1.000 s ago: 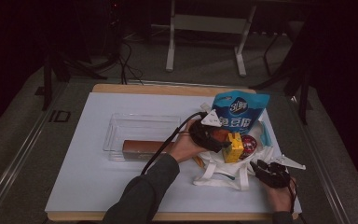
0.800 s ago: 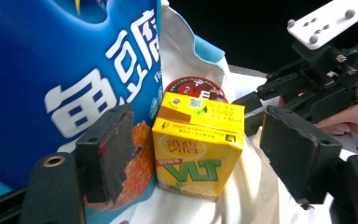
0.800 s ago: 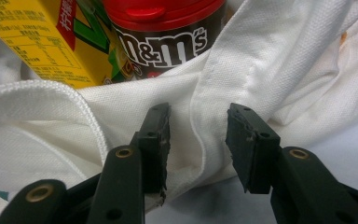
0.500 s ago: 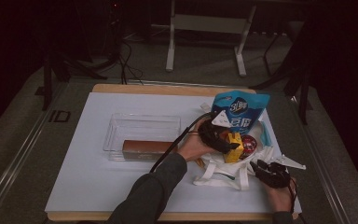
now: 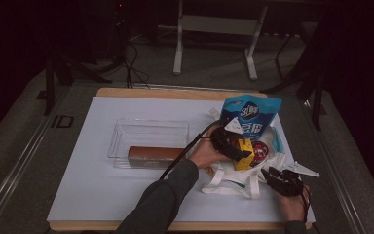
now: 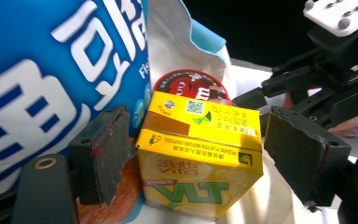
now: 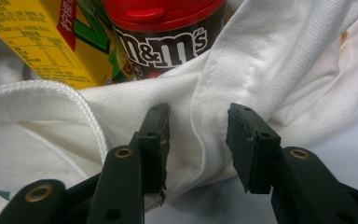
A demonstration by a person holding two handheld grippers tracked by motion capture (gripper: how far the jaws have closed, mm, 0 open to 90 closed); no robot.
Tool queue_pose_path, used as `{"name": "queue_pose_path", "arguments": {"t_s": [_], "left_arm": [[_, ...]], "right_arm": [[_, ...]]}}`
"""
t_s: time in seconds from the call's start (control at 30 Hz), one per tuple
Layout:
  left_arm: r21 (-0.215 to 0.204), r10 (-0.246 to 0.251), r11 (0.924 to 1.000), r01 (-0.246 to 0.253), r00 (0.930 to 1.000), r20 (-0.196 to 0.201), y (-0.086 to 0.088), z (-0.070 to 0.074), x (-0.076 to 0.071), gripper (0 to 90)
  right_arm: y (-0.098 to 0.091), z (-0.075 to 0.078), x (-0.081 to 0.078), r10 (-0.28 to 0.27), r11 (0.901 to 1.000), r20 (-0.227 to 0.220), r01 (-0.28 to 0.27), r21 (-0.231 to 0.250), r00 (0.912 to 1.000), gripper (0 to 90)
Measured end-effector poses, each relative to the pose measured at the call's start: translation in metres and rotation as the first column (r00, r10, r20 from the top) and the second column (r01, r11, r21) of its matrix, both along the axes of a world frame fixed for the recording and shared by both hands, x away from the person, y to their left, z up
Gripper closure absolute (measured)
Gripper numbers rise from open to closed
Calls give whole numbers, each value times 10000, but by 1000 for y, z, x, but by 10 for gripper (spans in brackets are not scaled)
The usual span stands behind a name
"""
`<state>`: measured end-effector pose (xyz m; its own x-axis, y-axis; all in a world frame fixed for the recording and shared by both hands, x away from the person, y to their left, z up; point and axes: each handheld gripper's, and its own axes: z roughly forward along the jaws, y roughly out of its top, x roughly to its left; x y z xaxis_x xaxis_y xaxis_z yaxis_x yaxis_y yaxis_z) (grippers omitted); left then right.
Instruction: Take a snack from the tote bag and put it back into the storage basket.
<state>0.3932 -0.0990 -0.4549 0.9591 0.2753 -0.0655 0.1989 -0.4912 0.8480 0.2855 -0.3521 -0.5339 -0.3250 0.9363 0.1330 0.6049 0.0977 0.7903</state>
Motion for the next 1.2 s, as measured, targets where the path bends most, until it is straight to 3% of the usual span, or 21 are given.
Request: {"name": "queue_pose_path", "arguments": {"t_s": [0.6,0.77,0.93,1.2], "left_arm": [[848,-420,9955,420,9991,-18,-9,-16,3,234],[972,-471,9940,494,9986,-260,-9,-18,4,243],[1489,-592,9867,648,9974,-423,-10,-23,4,254],[1556,-496,9864,537,9983,-304,-12,-23,2,260]], "right_arm": [[0,0,0,7,10000,-3,-7,40,10000,586],[0,0,0,8,10000,-4,-8,40,10000,586],[0,0,0,16,10000,-7,-16,58,10000,585],[0,0,0,22,10000,-12,-22,66,10000,585]]}}
